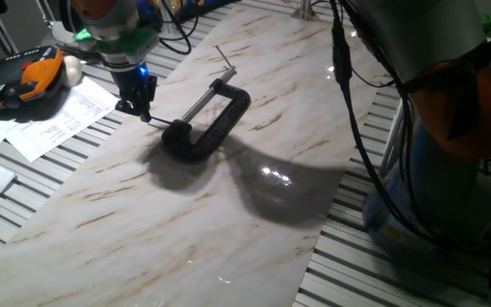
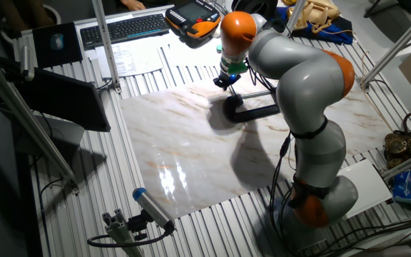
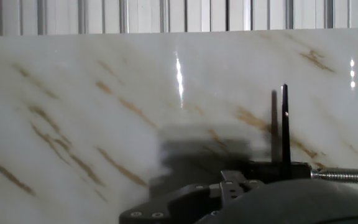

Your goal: Turn the hands of a clock

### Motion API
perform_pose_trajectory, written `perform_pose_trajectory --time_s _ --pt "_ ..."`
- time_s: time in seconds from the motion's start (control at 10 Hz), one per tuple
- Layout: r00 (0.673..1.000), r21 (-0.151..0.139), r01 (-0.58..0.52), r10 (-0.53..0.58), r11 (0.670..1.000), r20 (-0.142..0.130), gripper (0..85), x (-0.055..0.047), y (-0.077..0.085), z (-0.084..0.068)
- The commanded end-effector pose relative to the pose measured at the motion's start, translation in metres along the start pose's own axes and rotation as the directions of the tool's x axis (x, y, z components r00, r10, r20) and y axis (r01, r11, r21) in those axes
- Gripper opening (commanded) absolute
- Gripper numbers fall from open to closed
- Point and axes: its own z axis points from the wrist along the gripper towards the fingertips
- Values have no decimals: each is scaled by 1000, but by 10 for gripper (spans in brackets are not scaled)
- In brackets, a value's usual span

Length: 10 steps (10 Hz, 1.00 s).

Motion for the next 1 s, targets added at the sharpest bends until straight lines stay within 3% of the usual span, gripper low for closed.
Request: perform_pose_trajectory --time_s 0.0,0.1,0.3,0.4,0.5,0.7,0.9 --pt "1000 22 -5 5 1000 22 0 0 0 0" --pt "1000 11 -1 1 1000 19 0 0 0 0" --pt "999 -79 15 -18 997 -32 0 0 0 0" --pt "999 -96 18 -22 995 -40 0 0 0 0" --pt "999 -106 6 -10 994 -34 0 0 0 0" --pt "997 -114 1 -10 994 -71 0 0 0 0" --pt "998 -87 22 -28 996 -65 0 10 -4 -15"
